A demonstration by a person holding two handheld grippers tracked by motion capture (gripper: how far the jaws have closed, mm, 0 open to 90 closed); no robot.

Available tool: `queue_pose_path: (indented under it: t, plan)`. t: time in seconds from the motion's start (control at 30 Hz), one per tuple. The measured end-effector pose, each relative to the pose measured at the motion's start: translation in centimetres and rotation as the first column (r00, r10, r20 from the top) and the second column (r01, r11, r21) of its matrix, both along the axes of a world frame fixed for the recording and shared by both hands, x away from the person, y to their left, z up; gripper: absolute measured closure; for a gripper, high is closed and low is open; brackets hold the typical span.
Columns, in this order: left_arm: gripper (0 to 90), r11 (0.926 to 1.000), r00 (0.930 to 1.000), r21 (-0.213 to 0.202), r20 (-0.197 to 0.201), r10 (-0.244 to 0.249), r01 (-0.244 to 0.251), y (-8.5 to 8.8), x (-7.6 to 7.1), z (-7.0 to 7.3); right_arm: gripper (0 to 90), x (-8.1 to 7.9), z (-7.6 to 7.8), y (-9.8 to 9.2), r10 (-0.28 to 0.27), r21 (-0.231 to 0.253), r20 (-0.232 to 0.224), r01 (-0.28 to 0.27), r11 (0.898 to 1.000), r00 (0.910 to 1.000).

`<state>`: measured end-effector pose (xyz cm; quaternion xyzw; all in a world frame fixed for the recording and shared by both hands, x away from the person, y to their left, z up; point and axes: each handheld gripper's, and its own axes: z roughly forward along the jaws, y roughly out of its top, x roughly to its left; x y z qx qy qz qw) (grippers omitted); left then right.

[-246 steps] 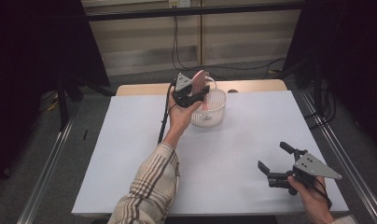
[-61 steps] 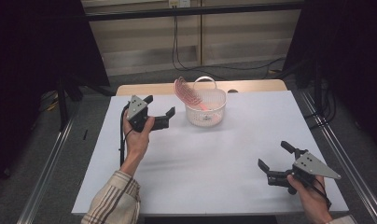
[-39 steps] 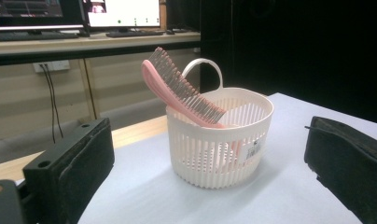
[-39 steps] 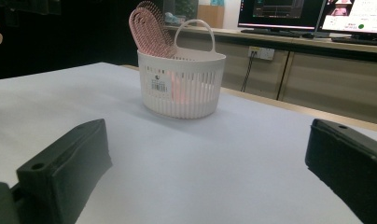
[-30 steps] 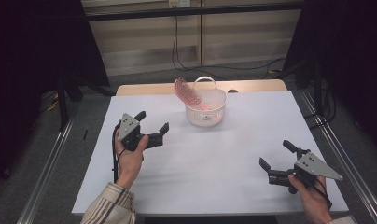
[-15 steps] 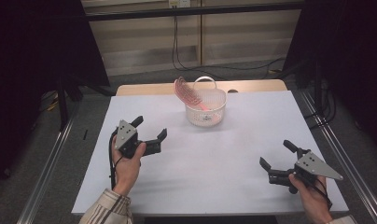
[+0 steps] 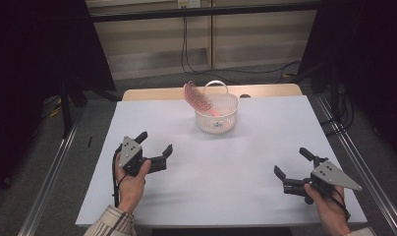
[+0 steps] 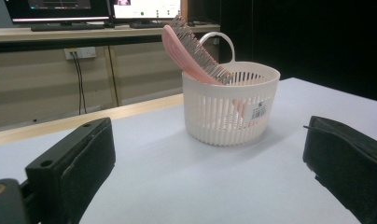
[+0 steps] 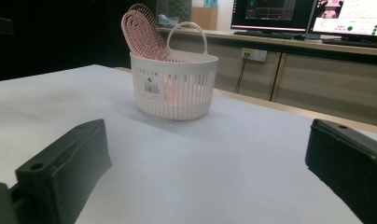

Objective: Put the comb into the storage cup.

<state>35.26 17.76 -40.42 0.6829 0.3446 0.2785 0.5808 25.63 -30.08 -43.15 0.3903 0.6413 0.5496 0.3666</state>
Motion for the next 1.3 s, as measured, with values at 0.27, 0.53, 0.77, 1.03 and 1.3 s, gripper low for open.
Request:
queue_pose_path:
  t: [0.27,0.53,0.77,1.03,1.3]
  plan:
    - [2.5,0.9997,0.9997,0.000,-0.006,-0.023,0.023,0.6,-1.7,-0.4,0.0,-0.1,0.0,0.0,-0.006,0.002,-0.003,0.006,1.000,1.0000]
    - [2.4,0.9998,0.9998,-0.008,0.014,-0.017,0.017,1.1,-3.0,-0.5,0.0,-0.1,0.1,-0.1,-0.017,0.003,0.007,0.017,1.000,0.9998]
    - [2.4,0.9998,0.9996,-0.015,-0.027,0.011,-0.011,1.7,-3.8,-1.5,0.0,-0.5,0.0,-0.3,-0.032,0.005,0.010,0.032,0.999,0.9994]
    - [2.3,0.9968,0.9969,-0.054,-0.056,0.055,-0.058,2.7,-5.2,-1.5,0.0,-0.9,0.2,-0.5,-0.061,0.014,0.015,0.061,0.998,0.9980]
    - [2.2,0.9958,0.9958,-0.007,-0.009,0.091,-0.091,3.7,-6.6,-1.5,0.0,-1.8,0.3,-0.9,-0.095,0.028,0.024,0.094,0.995,0.9952]
